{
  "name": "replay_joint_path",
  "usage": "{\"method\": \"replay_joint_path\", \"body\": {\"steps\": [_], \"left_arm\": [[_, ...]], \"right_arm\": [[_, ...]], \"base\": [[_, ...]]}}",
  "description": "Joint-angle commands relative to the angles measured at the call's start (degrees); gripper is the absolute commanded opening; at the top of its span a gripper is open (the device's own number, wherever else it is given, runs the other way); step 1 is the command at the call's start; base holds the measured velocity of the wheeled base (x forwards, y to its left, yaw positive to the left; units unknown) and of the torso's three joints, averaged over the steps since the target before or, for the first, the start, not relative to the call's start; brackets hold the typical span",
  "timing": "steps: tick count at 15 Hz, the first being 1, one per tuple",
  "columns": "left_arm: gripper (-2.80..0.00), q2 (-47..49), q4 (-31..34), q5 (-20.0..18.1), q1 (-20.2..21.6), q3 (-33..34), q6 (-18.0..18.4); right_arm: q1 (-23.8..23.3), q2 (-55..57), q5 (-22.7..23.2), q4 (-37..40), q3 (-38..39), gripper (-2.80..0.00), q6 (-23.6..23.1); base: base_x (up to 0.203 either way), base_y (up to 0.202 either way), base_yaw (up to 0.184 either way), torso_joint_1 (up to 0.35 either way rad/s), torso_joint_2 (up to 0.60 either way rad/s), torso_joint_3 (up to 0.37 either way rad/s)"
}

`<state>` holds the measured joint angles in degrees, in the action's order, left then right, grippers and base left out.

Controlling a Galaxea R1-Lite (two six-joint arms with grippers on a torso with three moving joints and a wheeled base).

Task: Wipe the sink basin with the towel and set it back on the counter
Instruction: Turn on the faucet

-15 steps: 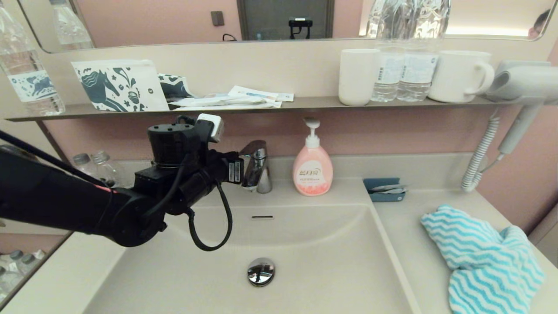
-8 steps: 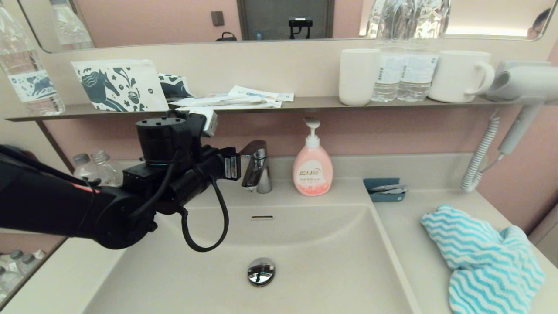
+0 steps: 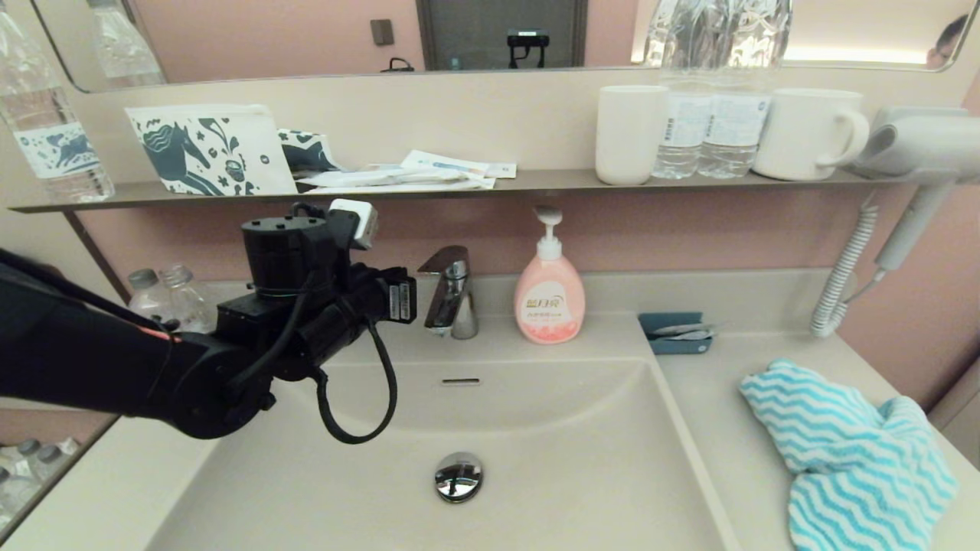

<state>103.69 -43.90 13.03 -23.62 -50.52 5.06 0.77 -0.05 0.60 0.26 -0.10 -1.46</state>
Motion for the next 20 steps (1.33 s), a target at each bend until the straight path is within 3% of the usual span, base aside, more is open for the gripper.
{"method": "replay_joint_path", "body": {"steps": [1, 6, 14, 20], "left_arm": [[-2.8, -0.2, -0.2, 0.1, -0.6, 0.2, 0.0], [-2.8, 0.6, -0.4, 1.2, -2.9, -0.1, -0.2], [-2.8, 1.4, -0.4, 2.3, -3.0, -2.7, -0.3], [-2.8, 1.2, 0.0, 3.1, -4.2, -4.4, -2.6]], "right_arm": [[0.0, 0.0, 0.0, 0.0, 0.1, -2.8, 0.0], [0.0, 0.0, 0.0, 0.0, 0.0, -2.8, 0.0], [0.1, 0.0, 0.0, 0.0, 0.0, -2.8, 0.0], [0.0, 0.0, 0.0, 0.0, 0.0, -2.8, 0.0]], "base": [[0.0, 0.0, 0.0, 0.0, 0.0, 0.0], [0.0, 0.0, 0.0, 0.0, 0.0, 0.0], [0.0, 0.0, 0.0, 0.0, 0.0, 0.0], [0.0, 0.0, 0.0, 0.0, 0.0, 0.0]]}}
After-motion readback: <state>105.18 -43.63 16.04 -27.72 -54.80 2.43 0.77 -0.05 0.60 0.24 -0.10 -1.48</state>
